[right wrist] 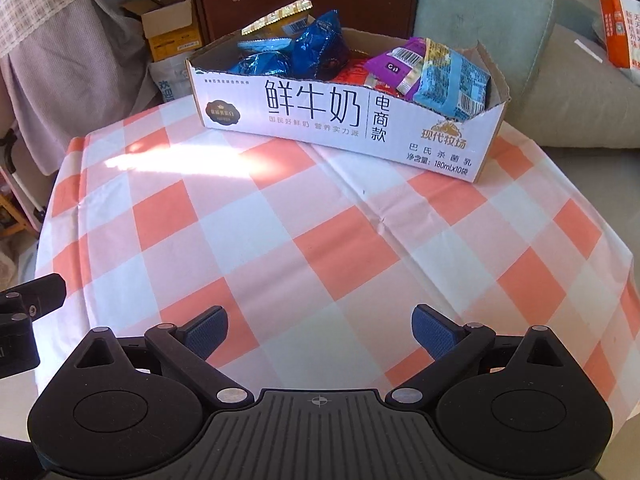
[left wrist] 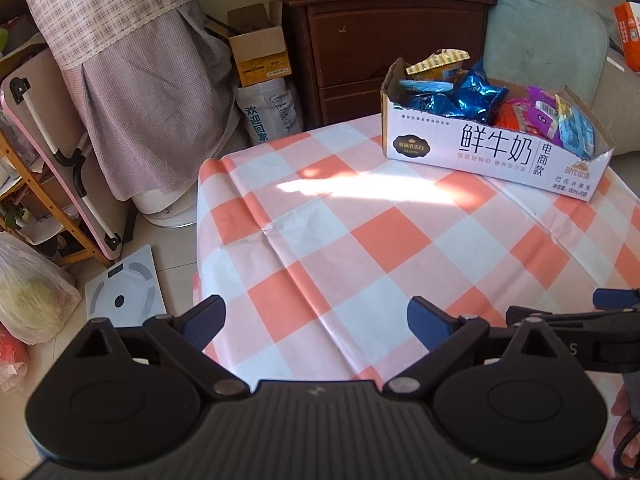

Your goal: Organize snacks

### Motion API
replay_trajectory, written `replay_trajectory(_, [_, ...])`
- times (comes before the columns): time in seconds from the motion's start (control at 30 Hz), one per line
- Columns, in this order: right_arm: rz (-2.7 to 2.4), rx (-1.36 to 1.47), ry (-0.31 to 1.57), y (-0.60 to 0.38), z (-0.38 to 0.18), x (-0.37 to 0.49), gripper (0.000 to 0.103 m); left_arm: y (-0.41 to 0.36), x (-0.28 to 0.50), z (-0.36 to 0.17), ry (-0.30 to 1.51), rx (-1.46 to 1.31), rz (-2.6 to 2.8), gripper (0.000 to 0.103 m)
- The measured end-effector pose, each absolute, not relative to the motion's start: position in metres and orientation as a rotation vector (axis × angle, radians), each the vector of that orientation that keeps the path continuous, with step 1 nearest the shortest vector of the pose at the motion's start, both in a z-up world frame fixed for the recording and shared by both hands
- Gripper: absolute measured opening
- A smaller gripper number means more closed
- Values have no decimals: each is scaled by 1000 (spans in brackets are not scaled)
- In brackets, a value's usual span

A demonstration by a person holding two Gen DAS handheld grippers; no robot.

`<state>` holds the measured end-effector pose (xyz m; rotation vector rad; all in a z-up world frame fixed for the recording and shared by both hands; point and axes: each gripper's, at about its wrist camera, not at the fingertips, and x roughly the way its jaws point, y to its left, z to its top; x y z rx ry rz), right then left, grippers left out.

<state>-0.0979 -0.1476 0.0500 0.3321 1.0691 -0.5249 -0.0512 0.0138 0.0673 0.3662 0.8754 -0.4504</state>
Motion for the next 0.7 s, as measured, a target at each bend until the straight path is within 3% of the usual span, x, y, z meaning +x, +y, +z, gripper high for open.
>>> replay_trajectory(0.13, [-533,409,1062,-139,30,-97,101,23,-53,76,862,329,-459,97])
replay_trajectory(0.7, [-610,196,703,-83,3,-101,103,36,-54,87,850,278,-476,97])
